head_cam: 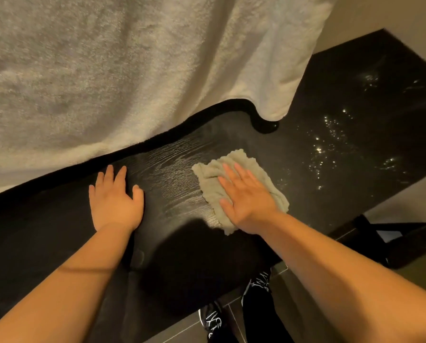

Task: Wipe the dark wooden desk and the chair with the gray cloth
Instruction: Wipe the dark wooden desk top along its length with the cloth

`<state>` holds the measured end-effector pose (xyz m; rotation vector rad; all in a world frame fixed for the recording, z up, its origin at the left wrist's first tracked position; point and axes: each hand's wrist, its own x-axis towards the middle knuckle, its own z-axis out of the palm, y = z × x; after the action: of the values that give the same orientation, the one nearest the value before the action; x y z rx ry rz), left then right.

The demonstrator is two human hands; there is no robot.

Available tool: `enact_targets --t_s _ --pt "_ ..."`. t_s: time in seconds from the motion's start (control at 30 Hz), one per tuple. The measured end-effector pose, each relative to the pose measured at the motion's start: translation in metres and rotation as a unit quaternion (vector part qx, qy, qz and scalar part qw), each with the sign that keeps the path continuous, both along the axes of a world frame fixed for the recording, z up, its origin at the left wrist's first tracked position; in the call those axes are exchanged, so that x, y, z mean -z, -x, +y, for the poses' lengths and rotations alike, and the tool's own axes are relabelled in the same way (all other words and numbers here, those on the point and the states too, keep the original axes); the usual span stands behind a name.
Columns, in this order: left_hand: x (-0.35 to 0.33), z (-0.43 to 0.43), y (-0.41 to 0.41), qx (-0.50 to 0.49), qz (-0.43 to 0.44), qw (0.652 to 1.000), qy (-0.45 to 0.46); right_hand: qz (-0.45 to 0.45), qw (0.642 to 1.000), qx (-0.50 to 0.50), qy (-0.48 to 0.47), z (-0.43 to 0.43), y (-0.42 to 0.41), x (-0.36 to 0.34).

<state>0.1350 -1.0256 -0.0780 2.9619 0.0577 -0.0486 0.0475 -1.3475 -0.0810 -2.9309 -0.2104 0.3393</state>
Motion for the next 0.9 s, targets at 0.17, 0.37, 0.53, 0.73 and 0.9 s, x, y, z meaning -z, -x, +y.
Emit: enact_targets --t_s 0.17,0.37,0.53,0.73,0.9 --pt "0.002 -0.002 -0.001 -0.008 -0.003 1.0 0.003 0.035 0.99 0.133 0.026 -0.019 -0.033 0.003" --pt "0.005 -0.003 0.004 -0.01 0.019 1.0 0.001 -0.001 1.0 -0.001 -0.002 0.027 0.067 0.001" --pt "0.003 -0.029 0.033 -0.041 0.045 0.998 0.025 0.026 0.999 -0.003 -0.036 -0.024 0.027 -0.003" --pt "-0.003 -0.045 0.044 -0.013 0.102 0.995 0.016 0.054 0.99 0.132 0.014 -0.005 -0.001 -0.001" --pt "-0.007 -0.094 -0.001 0.049 0.124 0.991 0.027 0.023 1.0 -0.009 -0.01 0.009 0.01 0.006"
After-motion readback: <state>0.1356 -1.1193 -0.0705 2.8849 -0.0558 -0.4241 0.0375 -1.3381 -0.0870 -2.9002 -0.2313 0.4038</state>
